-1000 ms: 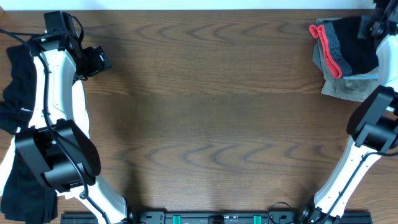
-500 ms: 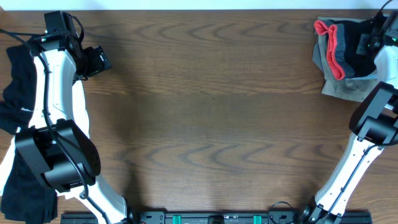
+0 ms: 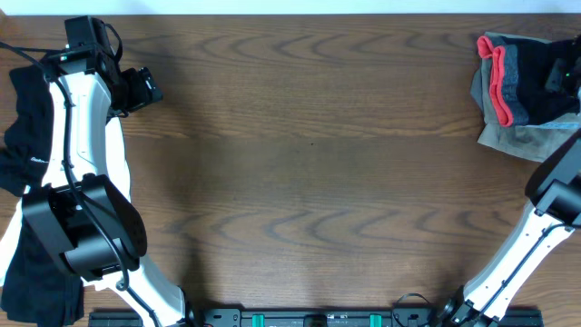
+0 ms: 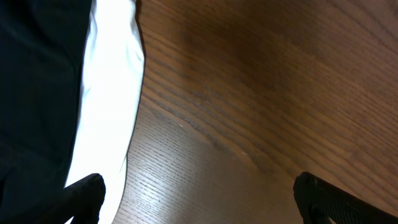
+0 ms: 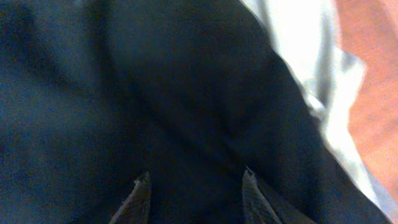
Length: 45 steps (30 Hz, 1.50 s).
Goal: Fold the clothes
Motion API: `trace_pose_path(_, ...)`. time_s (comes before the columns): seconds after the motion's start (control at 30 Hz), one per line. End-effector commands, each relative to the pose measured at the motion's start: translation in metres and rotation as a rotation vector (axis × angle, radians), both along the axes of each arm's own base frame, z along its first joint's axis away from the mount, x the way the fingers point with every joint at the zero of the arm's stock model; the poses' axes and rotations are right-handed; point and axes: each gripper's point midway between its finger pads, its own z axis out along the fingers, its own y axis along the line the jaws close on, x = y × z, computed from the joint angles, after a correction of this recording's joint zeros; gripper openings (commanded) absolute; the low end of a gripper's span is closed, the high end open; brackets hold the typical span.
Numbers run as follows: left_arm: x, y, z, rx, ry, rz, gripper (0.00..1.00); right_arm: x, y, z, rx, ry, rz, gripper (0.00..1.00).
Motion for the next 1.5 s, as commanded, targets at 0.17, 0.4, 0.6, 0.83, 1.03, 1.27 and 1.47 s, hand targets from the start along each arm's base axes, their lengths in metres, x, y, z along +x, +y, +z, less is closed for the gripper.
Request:
trace_pose_path(0.17, -0.003, -0.001, -0.011, -0.008, 0.030, 0.005, 0.98, -0.044, -0.009, 0.032, 0.053, 0.041, -0.152, 0.48)
trace_pose_path(0.4, -0.003, -0.001, -0.011, -0.008, 0.030, 0.005, 0.98, -0.074, -0.041, 0.011, 0.110, 0.056, -0.281, 0.47)
trace_pose_path(0.6, -0.002, -0.001, -0.011, -0.007, 0.025, 0.005, 0.98, -0.080, -0.062, -0.015, 0.127, 0.050, -0.301, 0.46)
trace_pose_path(0.83, -0.002, -0.001, -0.011, -0.007, 0.027, 0.005, 0.98, -0.085, -0.068, -0.052, 0.155, 0.087, -0.312, 0.45)
trace_pose_path(1.03, -0.002, -0.001, -0.011, -0.008, 0.027, 0.005, 0.98, -0.092, -0.075, -0.053, 0.167, 0.082, -0.328, 0.42)
trace_pose_path(1.27, -0.003, -0.001, -0.011, -0.008, 0.028, 0.005, 0.98, -0.084, -0.075, 0.001, 0.160, -0.023, -0.303, 0.36)
trace_pose_path(1.47, -0.003, -0.001, -0.011, -0.008, 0.028, 0.005, 0.98, -0.080, -0.079, 0.054, 0.098, -0.112, -0.294, 0.38)
